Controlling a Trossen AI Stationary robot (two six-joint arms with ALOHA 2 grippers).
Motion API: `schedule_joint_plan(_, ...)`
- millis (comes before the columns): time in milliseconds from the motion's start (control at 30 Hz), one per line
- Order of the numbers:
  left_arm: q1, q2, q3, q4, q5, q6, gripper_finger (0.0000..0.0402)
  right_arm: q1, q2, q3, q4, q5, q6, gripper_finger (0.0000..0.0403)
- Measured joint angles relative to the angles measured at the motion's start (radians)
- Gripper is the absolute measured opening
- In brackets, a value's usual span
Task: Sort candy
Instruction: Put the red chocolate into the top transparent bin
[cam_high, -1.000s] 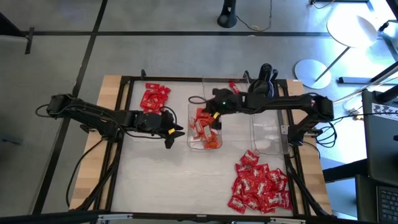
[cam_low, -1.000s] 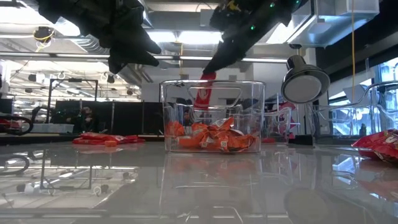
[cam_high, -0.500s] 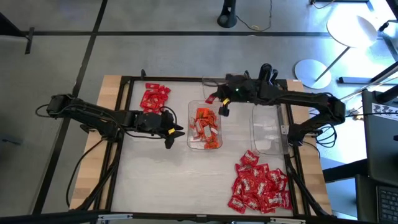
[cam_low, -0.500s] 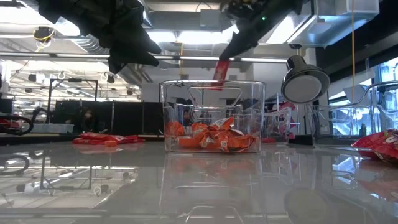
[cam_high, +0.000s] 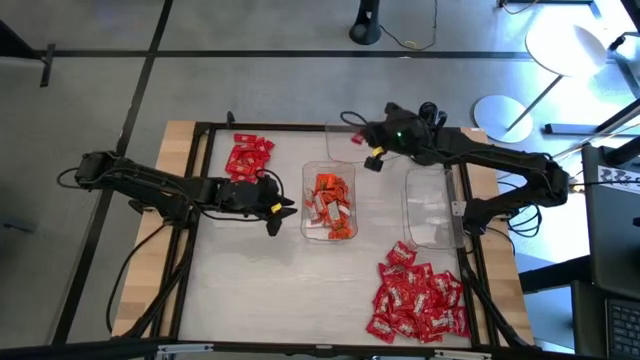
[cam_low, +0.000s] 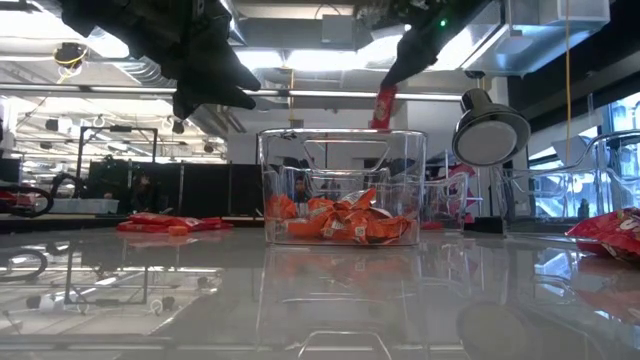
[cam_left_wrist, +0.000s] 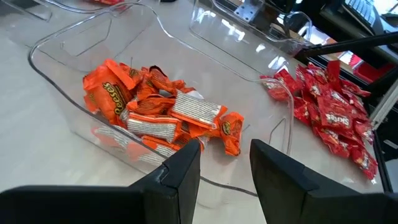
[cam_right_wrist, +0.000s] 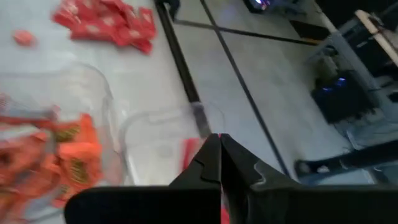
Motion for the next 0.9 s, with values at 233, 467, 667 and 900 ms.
schedule_joint_plan(233,0.0,0.0,0.0,0.0,-0.001,-0.005,0.0131,-0.154,0.09,-0.027,0.056,-0.053,0.001,0.0)
schedule_joint_plan(467,0.0,0.0,0.0,0.0,-0.001,-0.012,0.0131,-0.207,0.19,-0.046,0.087,-0.116,0.031,0.0)
schedule_joint_plan(667,0.0,0.0,0.0,0.0,-0.001,-0.011,0.0131,-0.203,0.248,-0.045,0.091,-0.125,0.035,0.0)
schedule_joint_plan(900,0.0,0.0,0.0,0.0,-0.001,-0.01,0.0131,-0.203,0.283,-0.046,0.091,-0.142,0.108,0.0005)
